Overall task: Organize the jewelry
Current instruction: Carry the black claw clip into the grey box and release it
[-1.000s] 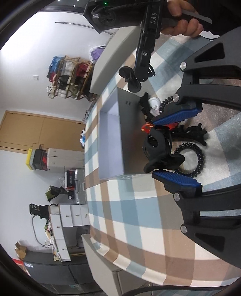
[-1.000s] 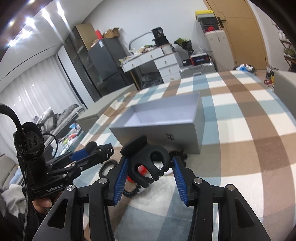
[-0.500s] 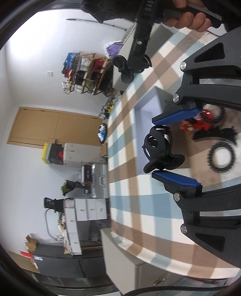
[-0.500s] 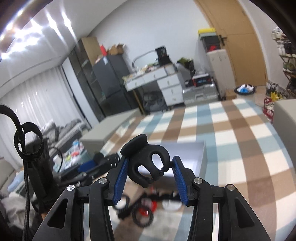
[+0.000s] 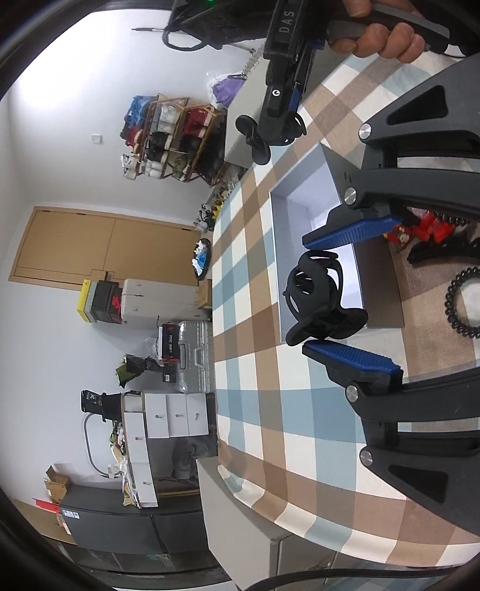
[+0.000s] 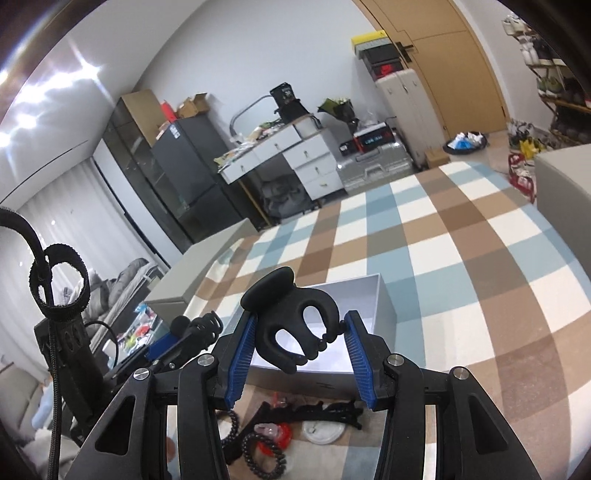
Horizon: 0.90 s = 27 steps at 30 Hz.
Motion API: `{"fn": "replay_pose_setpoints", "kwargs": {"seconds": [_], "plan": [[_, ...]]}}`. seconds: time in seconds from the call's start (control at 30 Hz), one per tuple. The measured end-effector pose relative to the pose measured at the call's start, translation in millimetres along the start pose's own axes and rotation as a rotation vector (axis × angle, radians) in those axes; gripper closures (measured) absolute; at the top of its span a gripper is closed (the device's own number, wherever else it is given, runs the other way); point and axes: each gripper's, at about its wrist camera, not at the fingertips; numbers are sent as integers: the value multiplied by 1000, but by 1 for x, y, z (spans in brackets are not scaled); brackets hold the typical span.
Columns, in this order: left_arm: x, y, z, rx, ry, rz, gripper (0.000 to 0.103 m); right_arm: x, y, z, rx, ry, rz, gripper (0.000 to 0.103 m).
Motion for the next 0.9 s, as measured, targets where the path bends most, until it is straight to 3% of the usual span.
{"fn": "replay_pose_setpoints", "kwargs": {"seconds": [0.2, 0.43, 0.5, 0.57, 0.9], "plan": [[-2, -3, 2, 7, -26, -16, 58, 3, -7, 15, 13, -16, -9, 56], [4, -2, 12, 1, -65, -38, 58, -1, -4, 49, -24, -111, -25, 56], [8, 4, 18, 4, -83, -22, 59, -2, -2, 54, -25, -131, -25, 56], [10, 11, 23, 4, -100, 6, 68, -2, -1, 53, -23, -132, -30, 56], [2, 24, 39, 26, -194, 90, 69, 0, 7, 49, -1, -154, -12, 56]]}}
Point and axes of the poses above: each gripper's, at about its wrist camera, not at the fingertips, and z roughly the way its jaws point, y to its right, x to its top, and after that the axes turned 3 degrees about -y, right-handed
